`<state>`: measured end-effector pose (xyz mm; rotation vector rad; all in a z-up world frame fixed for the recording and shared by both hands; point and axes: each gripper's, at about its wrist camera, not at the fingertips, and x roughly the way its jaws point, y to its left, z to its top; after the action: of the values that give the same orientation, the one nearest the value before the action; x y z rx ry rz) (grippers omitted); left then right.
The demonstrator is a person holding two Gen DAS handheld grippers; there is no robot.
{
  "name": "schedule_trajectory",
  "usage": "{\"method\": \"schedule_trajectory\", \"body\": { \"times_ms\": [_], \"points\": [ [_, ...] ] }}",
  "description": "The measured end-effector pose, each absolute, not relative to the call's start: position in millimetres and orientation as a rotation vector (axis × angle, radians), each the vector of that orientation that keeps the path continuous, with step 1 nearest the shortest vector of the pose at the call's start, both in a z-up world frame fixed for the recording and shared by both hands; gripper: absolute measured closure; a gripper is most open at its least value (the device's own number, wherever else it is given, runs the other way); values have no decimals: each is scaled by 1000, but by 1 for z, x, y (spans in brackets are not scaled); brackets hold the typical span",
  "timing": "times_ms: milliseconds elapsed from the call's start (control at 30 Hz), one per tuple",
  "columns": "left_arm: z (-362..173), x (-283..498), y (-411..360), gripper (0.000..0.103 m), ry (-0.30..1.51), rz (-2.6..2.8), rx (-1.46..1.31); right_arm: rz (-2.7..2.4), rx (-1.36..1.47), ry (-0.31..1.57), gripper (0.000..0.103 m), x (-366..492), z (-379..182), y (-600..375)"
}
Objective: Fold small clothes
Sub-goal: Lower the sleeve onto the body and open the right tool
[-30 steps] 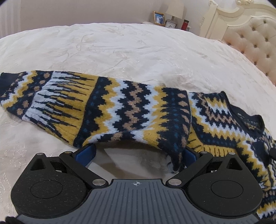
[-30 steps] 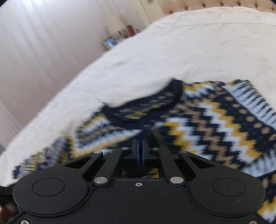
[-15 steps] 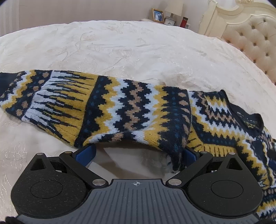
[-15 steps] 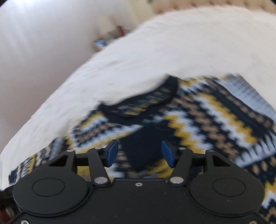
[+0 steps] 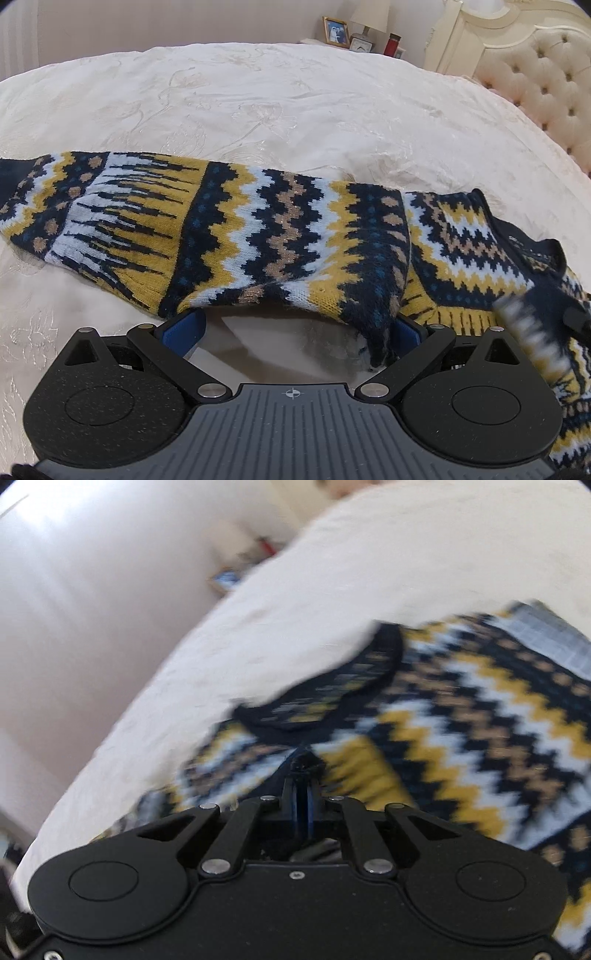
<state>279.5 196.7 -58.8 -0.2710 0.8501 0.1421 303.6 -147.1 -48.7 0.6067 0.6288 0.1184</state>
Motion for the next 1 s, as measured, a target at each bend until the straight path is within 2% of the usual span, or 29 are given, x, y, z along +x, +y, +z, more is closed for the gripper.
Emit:
{"method": "schedule_trajectory", "body": {
  "times_ms": [267, 400, 667, 867, 933, 1000],
  "points": [
    [-59, 279, 198, 2, 849, 140, -278, 395, 518, 678, 83, 295, -44, -76],
    [-58, 279, 198, 2, 848, 141, -280, 440, 430, 692, 53, 284, -45, -63],
    [-58, 278, 197, 2, 847, 145, -278, 301, 403, 675, 52, 276, -48, -92],
    [-62, 279, 184, 1, 849, 149, -201, 301, 371, 774, 52, 294, -77, -74],
    [-65, 279, 181, 1, 847, 153, -179, 323, 344, 753, 43, 291, -79, -67],
    [-69, 279, 179, 1, 850, 154, -152, 341, 322, 745, 41, 287, -77, -66]
  ]
}}
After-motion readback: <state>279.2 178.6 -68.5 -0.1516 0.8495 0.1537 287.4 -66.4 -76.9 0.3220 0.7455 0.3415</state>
